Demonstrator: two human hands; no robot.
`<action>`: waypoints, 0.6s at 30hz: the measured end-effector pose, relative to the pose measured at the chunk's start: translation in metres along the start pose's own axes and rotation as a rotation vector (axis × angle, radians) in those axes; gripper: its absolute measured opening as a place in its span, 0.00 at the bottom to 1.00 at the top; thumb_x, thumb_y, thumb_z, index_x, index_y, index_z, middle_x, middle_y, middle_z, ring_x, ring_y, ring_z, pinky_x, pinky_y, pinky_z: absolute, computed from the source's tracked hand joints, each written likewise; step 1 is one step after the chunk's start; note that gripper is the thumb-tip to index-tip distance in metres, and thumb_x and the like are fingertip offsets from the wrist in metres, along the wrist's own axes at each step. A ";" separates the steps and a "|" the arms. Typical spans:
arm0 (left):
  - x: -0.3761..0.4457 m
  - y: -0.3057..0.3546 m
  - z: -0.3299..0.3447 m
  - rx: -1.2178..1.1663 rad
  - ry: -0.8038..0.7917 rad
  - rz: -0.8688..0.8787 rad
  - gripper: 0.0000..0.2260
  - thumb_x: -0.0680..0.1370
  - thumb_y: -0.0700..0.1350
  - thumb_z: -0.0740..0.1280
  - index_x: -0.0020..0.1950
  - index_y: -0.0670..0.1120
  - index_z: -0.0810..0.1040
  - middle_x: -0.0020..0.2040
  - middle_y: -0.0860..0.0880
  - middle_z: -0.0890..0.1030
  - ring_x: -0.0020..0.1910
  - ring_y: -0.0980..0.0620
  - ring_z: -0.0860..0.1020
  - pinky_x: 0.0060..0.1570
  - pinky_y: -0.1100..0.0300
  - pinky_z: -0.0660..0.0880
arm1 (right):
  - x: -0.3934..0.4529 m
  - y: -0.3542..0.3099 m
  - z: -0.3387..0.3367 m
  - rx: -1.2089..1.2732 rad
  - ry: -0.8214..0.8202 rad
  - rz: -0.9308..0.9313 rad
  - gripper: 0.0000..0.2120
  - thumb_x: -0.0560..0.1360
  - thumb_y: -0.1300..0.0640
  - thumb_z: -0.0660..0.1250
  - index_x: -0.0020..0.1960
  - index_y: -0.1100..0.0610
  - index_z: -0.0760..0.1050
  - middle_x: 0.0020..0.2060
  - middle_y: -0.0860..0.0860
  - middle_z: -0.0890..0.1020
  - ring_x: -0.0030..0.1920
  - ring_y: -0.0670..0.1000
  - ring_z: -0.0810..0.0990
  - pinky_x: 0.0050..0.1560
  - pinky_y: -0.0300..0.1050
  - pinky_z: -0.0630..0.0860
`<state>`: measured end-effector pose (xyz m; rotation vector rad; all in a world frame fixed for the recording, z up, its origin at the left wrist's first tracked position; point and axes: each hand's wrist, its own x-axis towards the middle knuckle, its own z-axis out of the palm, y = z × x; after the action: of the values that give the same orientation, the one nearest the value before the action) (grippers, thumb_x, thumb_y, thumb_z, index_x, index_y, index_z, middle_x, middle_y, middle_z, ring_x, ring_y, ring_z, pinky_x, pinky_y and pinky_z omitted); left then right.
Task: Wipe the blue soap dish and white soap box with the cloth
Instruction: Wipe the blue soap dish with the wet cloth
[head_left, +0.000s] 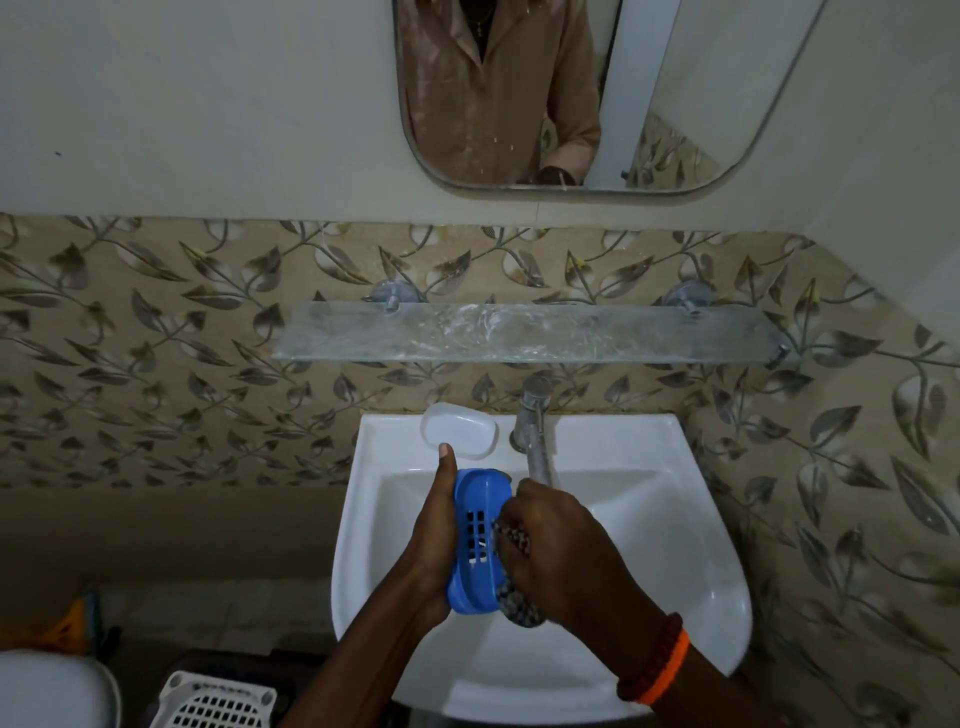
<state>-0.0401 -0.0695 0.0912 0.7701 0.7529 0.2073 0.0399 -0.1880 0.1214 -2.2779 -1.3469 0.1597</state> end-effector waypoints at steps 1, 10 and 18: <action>0.000 -0.001 -0.001 0.003 -0.002 -0.009 0.36 0.74 0.75 0.55 0.40 0.46 0.87 0.41 0.41 0.84 0.35 0.46 0.83 0.37 0.55 0.81 | -0.001 -0.002 -0.001 0.024 0.028 -0.012 0.08 0.78 0.53 0.66 0.45 0.58 0.76 0.38 0.46 0.72 0.35 0.43 0.72 0.34 0.26 0.67; -0.007 -0.001 0.003 0.082 0.008 0.023 0.34 0.76 0.74 0.52 0.44 0.53 0.90 0.47 0.43 0.89 0.43 0.48 0.88 0.42 0.54 0.82 | 0.008 -0.011 -0.001 0.095 0.158 0.089 0.05 0.76 0.53 0.67 0.46 0.54 0.77 0.42 0.48 0.79 0.42 0.46 0.79 0.42 0.37 0.76; -0.010 -0.001 0.001 0.062 -0.011 -0.001 0.32 0.78 0.72 0.52 0.43 0.53 0.90 0.45 0.44 0.89 0.40 0.48 0.88 0.35 0.57 0.83 | 0.010 -0.017 0.000 0.126 0.238 0.043 0.06 0.77 0.54 0.67 0.47 0.57 0.79 0.41 0.50 0.80 0.41 0.47 0.80 0.42 0.40 0.80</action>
<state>-0.0473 -0.0752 0.0962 0.8295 0.7519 0.1797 0.0314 -0.1731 0.1301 -2.1445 -1.1341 -0.0123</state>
